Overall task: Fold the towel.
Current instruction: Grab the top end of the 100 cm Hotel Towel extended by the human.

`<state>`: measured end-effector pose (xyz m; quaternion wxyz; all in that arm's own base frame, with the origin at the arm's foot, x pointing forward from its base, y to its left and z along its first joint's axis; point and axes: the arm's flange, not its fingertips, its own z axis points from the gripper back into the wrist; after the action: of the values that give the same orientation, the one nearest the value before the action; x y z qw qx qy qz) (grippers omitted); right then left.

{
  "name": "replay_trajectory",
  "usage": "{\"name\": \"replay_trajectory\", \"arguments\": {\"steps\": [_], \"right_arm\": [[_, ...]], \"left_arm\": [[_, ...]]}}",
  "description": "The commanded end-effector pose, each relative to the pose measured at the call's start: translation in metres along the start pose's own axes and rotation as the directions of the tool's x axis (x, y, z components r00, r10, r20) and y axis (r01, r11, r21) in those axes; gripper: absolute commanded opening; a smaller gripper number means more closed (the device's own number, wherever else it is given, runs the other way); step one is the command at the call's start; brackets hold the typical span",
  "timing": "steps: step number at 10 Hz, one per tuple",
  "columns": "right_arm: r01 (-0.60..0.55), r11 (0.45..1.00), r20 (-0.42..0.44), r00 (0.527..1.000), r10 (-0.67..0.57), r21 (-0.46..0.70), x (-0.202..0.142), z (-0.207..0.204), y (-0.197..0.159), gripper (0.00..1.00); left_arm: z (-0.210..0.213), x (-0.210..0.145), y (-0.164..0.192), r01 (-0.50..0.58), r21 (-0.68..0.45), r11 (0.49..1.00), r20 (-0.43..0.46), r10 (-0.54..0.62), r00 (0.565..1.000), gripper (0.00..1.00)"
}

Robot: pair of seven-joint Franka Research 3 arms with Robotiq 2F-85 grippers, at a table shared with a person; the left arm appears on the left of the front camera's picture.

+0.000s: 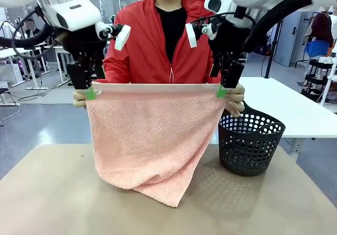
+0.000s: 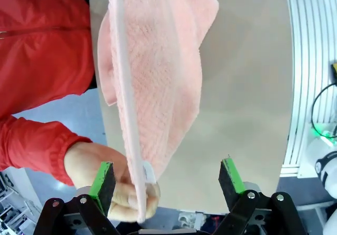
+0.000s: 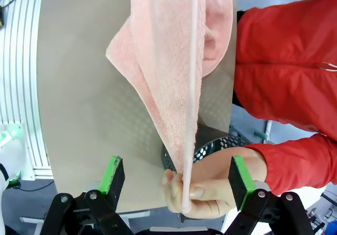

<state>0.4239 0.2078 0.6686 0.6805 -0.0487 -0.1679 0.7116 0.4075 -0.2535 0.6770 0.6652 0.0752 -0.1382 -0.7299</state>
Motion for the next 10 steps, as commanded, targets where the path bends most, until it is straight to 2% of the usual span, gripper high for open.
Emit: {"name": "replay_trajectory", "arguments": {"steps": [1, 3, 7, 8, 9, 10], "right_arm": [[0.033, 0.999, -0.035, 0.999, -0.033, -0.008, 0.005, -0.008, -0.002, 1.0], [0.03, 0.999, -0.045, 0.999, -0.03, -0.018, 0.008, -0.022, -0.007, 1.0], [0.039, 0.999, -0.028, 0.999, -0.04, -0.026, 0.01, -0.043, -0.014, 1.0], [0.036, 0.999, -0.023, 0.999, -0.036, -0.025, 0.01, -0.043, -0.015, 0.73], [0.026, 0.999, -0.029, 0.999, -0.027, -0.019, 0.011, -0.042, -0.015, 0.4], [0.025, 1.0, -0.032, 0.999, -0.026, -0.016, 0.011, -0.04, -0.014, 0.13]], "left_arm": [[-0.007, 0.008, 0.004, -0.042, 0.006, 0.999, -0.008, 0.042, 0.999, 1.0], [-0.022, 0.011, 0.01, -0.083, 0.031, 0.996, -0.029, 0.084, 0.996, 1.0], [-0.034, 0.009, 0.013, -0.08, 0.024, 0.997, -0.017, 0.08, 0.997, 1.0], [-0.034, 0.007, 0.012, -0.09, 0.022, 0.996, -0.014, 0.09, 0.996, 1.0], [-0.035, 0.006, 0.011, -0.09, 0.026, 0.996, -0.014, 0.09, 0.996, 0.4], [-0.035, 0.005, 0.011, -0.094, 0.027, 0.995, -0.011, 0.094, 0.995, 0.4]]}}
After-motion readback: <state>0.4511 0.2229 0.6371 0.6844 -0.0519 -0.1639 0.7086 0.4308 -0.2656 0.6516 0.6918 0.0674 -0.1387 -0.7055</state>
